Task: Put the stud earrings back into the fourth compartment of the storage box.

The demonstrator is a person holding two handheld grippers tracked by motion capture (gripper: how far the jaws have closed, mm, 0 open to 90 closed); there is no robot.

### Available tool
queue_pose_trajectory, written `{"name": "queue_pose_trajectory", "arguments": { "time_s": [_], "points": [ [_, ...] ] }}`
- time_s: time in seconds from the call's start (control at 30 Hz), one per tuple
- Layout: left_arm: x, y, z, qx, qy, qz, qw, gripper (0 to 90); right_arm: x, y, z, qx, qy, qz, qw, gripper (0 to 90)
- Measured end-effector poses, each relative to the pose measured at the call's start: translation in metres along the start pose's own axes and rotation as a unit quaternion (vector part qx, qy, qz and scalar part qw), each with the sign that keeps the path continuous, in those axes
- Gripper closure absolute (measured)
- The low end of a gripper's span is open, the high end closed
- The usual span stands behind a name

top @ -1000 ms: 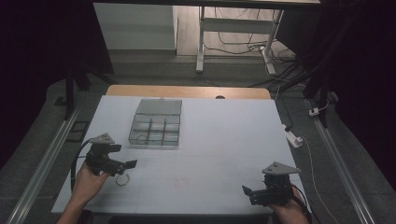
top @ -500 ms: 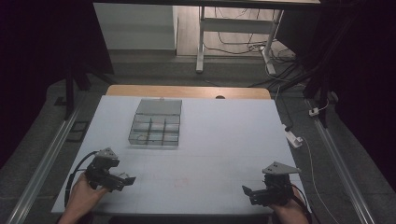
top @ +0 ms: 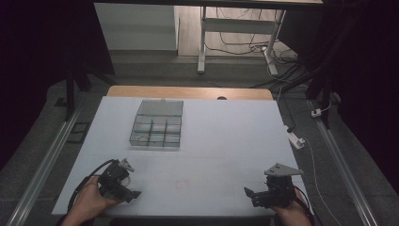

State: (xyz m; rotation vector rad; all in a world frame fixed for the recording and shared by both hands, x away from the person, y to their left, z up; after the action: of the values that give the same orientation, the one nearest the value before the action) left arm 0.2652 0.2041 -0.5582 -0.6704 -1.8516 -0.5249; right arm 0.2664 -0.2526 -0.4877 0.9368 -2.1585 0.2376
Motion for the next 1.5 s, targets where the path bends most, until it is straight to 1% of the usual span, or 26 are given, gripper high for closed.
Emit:
{"name": "queue_pose_trajectory", "arguments": {
  "time_s": [0.03, 0.07, 0.1, 0.23, 0.33, 0.37, 0.4, 0.47, 0.53, 0.57, 0.63, 0.9, 1.13, 1.3, 1.43, 1.5],
  "points": [
    [0.0, 0.0, 0.0, 0.001, 0.002, -0.007, 1.0, 19.7, 0.0, 0.0, 0.0, 0.0, 0.0, 0.0, 1.0, 0.0],
    [0.001, 0.001, 0.0, -0.001, 0.002, -0.019, 0.9998, 30.2, 0.0, 0.0, 0.0, 0.001, 0.001, 0.001, 1.0, 0.0],
    [0.001, 0.001, 0.001, -0.003, 0.002, -0.032, 0.9995, 30.2, 0.0, 0.0, 0.0, 0.001, 0.001, 0.001, 1.0, 0.0],
    [0.003, 0.006, 0.002, 0.017, -0.001, -0.036, 0.9992, 45.7, 0.0, 0.0, 0.0, 0.0, 0.001, 0.0, 1.0, 0.0],
    [0.005, 0.009, 0.004, 0.026, -0.005, -0.038, 0.9989, 59.4, 0.0, 0.0, 0.0, 0.002, 0.0, 0.0, 1.0, 0.0],
    [0.005, 0.01, 0.005, 0.027, -0.006, -0.038, 0.9989, 66.2, 0.0, 0.0, 0.0, 0.002, 0.001, 0.0, 1.0, 0.0],
    [0.005, 0.01, 0.006, 0.027, -0.008, -0.039, 0.9989, 66.2, 0.0, 0.0, 0.0, 0.002, 0.001, 0.0, 1.0, 0.0],
    [0.005, 0.01, 0.007, 0.031, -0.009, -0.04, 0.9987, 70.5, 0.0, 0.0, 0.0, 0.002, 0.001, 0.0, 1.0, 0.0],
    [0.005, 0.01, 0.007, 0.037, -0.008, -0.036, 0.9986, 75.7, 0.0, 0.0, 0.0, 0.002, 0.0, -0.001, 1.0, 0.0],
    [0.005, 0.011, 0.008, 0.04, -0.008, -0.033, 0.9986, 80.1, 0.0, 0.0, 0.0, 0.002, 0.001, 0.0, 1.0, 0.0],
    [0.005, 0.012, 0.008, 0.046, -0.008, -0.025, 0.9986, 85.2, 0.0, 0.0, 0.0, 0.003, 0.001, 0.0, 1.0, 0.0],
    [0.005, 0.017, 0.008, 0.058, -0.007, -0.004, 0.9983, 85.9, 0.0, 0.001, 0.0, 0.004, 0.002, 0.0, 1.0, 0.0],
    [0.006, 0.018, 0.008, 0.066, -0.008, 0.003, 0.9978, 86.0, 0.0, 0.001, 0.0, 0.004, 0.002, 0.0, 1.0, 0.0],
    [0.011, 0.021, 0.008, 0.074, -0.025, 0.006, 0.9969, 86.0, 0.0, 0.001, 0.0, 0.004, 0.001, 0.0, 1.0, 0.0],
    [0.015, 0.022, 0.007, 0.078, -0.041, 0.001, 0.9961, 86.0, 0.0, 0.001, 0.0, 0.004, 0.002, 0.0, 1.0, 0.0],
    [0.017, 0.022, 0.006, 0.079, -0.048, 0.004, 0.9957, 86.0, 0.0, 0.001, 0.0, 0.004, 0.001, 0.0, 1.0, 0.0]
  ]
}}
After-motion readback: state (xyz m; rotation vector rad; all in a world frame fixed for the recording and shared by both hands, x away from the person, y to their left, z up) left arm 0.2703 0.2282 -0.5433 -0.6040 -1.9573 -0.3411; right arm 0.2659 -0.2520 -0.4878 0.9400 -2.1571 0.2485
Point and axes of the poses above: each handheld gripper's, and its own axes: x roughly backward along the jaws, z roughly out of its underside, y roughly to its left, the point moved 4 cm from there along -x, roughly forward along the jaws, and after that the axes turned 10 degrees about -z, right-handed, at the moved point
